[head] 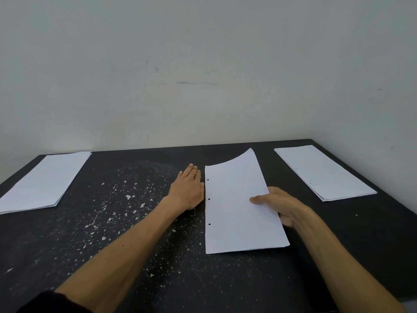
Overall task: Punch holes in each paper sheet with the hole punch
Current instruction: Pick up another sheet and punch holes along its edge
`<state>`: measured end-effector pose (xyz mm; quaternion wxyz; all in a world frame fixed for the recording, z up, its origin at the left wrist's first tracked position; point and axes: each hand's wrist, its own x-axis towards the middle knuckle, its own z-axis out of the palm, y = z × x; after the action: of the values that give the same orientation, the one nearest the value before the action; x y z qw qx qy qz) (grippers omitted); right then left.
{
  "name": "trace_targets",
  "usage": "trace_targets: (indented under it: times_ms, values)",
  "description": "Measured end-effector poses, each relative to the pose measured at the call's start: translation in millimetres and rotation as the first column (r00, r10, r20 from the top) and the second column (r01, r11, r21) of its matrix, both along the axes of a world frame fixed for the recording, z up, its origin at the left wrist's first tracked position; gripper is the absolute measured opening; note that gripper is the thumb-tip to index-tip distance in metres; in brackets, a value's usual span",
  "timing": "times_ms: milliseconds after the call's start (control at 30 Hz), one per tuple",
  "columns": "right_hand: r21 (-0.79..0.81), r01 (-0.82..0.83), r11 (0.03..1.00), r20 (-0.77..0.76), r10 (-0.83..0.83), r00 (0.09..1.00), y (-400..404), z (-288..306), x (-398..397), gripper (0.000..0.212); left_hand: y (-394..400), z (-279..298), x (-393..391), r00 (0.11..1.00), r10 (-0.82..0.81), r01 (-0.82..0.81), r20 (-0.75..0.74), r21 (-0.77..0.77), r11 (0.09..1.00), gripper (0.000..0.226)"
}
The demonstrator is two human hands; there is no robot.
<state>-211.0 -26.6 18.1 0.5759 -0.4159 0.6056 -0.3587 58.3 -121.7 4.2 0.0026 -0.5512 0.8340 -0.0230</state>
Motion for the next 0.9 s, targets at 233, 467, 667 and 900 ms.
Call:
trace_targets:
  times_ms: [233, 467, 667, 900]
  values:
    - [-0.051, 0.028, 0.998, 0.024, -0.027, 0.999, 12, 9, -14, 0.025, 1, 3, 0, 1.000, 0.005, -0.004, 0.008, -0.012, 1.000, 0.061]
    - [-0.158, 0.038, 0.987, 0.037, -0.032, 0.999, 24, 28, -18, 0.021, -4, 9, 0, 0.978, 0.037, -0.028, -0.206, 0.049, 0.998, 0.062]
    - [-0.232, 0.059, 0.971, 0.089, -0.039, 0.995, 23, 36, -21, 0.026, 19, 38, -8, 0.644, -0.045, -0.002, -0.764, -0.060, 0.998, 0.043]
    - [-0.311, 0.132, 0.941, 0.110, -0.103, 0.989, 20, 46, -30, 0.024, 46, 58, -38, 0.124, 0.283, 0.248, -0.951, 0.306, 0.919, 0.021]
